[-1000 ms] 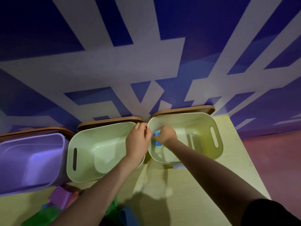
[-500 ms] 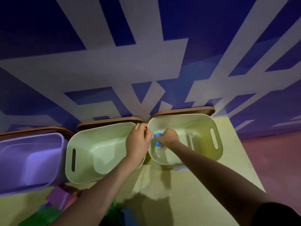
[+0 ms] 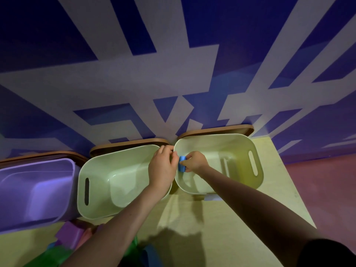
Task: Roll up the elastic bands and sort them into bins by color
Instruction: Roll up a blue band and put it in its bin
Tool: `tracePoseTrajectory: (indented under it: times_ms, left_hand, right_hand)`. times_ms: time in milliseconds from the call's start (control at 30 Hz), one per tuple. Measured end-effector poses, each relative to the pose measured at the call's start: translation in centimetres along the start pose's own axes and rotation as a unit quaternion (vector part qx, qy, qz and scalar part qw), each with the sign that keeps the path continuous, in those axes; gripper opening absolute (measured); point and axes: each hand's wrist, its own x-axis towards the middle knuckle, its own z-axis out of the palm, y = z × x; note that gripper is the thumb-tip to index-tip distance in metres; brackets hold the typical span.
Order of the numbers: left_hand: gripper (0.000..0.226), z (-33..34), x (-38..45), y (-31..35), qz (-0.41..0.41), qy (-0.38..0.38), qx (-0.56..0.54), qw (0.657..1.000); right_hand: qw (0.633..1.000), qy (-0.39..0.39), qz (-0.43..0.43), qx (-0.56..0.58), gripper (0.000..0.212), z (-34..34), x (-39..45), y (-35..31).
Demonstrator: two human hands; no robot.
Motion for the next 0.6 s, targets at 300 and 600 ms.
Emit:
tracePoseTrajectory:
  times_ms: [300, 600]
  left_hand:
    - [0.020, 0.0, 0.0, -0.1, 0.002, 0.004, 0.000, 1.000]
    - [0.019, 0.0, 0.0, -0.1, 0.006, 0.009, -0.010, 1.000]
  right_hand:
    - [0.999, 0.019, 0.039, 0.022, 0.027, 0.4, 0.5, -0.3]
    - [0.996, -0.023, 0.055, 0.060, 0.019, -1.5, 0.2, 0.4]
